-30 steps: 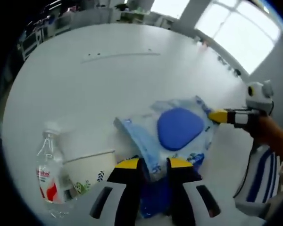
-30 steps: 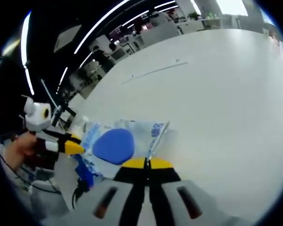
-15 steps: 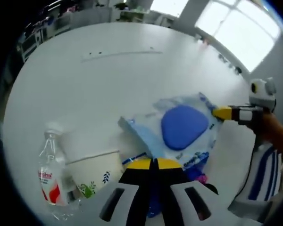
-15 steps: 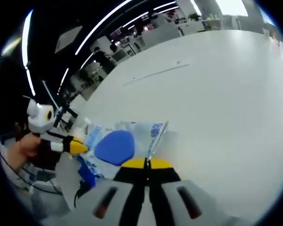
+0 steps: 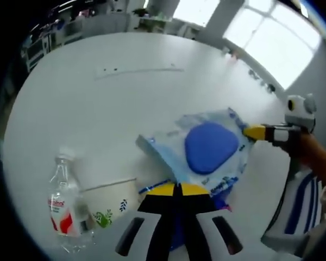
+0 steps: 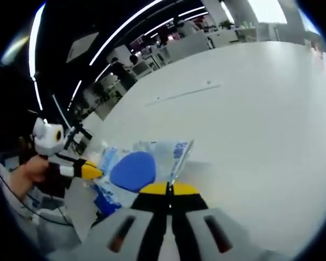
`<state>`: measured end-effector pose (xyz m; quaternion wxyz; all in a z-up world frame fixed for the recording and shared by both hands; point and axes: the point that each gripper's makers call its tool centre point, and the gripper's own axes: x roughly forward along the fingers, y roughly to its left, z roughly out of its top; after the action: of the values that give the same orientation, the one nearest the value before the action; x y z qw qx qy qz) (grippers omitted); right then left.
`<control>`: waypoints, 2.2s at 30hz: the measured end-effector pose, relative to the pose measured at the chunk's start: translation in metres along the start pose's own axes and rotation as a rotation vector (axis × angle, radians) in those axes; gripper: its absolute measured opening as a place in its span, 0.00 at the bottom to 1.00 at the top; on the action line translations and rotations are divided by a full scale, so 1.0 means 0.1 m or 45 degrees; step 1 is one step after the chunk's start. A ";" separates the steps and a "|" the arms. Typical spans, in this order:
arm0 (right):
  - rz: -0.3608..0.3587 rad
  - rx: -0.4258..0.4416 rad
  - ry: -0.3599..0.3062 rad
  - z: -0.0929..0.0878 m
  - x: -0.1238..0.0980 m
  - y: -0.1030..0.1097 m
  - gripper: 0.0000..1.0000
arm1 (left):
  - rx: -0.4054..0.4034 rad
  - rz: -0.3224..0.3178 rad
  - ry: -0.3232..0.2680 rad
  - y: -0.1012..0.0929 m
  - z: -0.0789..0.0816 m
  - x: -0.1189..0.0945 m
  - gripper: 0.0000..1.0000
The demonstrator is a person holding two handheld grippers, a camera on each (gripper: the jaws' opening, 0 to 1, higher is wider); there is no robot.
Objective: Arrange the tabletop items into an orderly group along one side of the table until the central work area is clear of visible clutter.
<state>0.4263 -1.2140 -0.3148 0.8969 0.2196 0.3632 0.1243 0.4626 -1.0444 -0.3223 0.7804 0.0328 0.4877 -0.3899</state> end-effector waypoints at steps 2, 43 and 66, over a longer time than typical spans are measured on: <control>0.002 -0.009 -0.009 0.03 -0.02 0.01 0.00 | 0.002 -0.004 -0.012 -0.01 0.03 -0.01 0.00; -0.040 -0.050 -0.170 0.68 -0.04 -0.23 0.00 | 0.127 -0.010 -0.179 -0.07 0.75 0.16 0.00; -0.117 -0.047 -0.109 0.55 0.27 -0.57 0.00 | 0.139 0.010 -0.105 0.06 0.68 0.61 0.00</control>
<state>0.4879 -1.2702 -0.3239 0.9202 0.1913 0.3320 0.0803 0.5299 -1.1048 -0.3372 0.7984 0.0612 0.4328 -0.4141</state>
